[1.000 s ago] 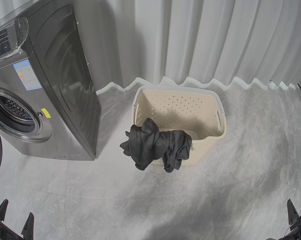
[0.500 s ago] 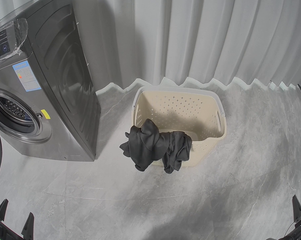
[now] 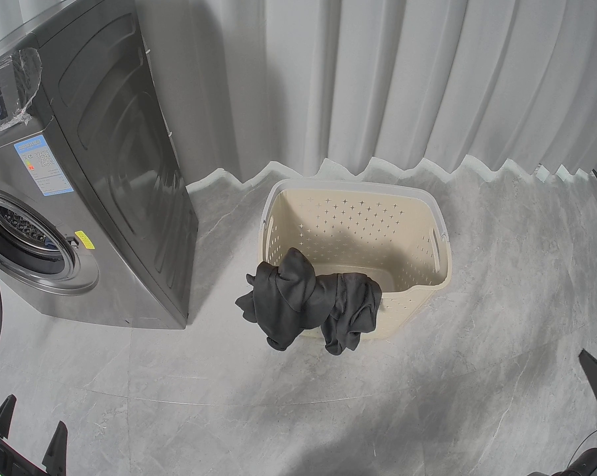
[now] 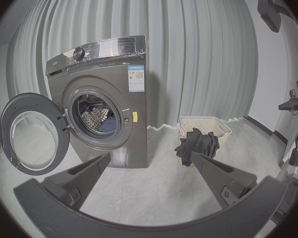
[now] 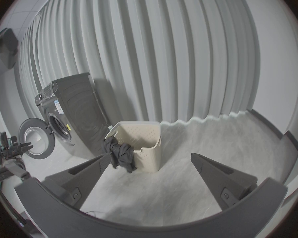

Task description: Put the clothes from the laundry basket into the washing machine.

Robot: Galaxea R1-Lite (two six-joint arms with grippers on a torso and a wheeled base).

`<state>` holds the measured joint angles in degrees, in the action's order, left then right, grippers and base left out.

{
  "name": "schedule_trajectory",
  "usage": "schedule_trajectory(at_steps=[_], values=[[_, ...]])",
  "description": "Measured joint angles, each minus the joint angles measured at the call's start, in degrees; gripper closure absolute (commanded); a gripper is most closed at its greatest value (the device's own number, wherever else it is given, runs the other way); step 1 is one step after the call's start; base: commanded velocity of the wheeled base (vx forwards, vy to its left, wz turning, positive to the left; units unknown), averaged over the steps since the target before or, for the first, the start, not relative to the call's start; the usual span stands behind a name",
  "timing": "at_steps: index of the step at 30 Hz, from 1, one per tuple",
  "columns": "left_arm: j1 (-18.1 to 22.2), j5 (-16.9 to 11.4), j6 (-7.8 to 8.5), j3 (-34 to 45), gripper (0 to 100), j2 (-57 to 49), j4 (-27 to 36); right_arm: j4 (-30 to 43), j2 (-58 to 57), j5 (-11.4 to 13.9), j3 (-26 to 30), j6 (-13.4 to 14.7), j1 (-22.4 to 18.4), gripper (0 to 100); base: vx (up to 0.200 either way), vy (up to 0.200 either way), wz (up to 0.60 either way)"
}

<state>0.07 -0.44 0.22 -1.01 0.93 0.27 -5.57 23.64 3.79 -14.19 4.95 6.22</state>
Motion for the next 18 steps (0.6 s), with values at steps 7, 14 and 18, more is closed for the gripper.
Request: schedule_trajectory(at_steps=[7,14,18], values=[[0.02,0.00,0.02,0.00,0,0.00,0.02,-5.05,15.09,1.82,0.96,2.07,7.31,0,0.029,0.000,0.00],[0.00,0.00,0.00,0.00,0,0.00,0.00,-10.83,27.43,2.00,0.55,3.06,9.19,0,0.000,0.000,0.00],[0.02,0.00,-0.09,0.00,0,0.00,0.02,-18.04,35.65,1.87,0.24,4.75,11.03,0,0.000,0.000,0.00]])
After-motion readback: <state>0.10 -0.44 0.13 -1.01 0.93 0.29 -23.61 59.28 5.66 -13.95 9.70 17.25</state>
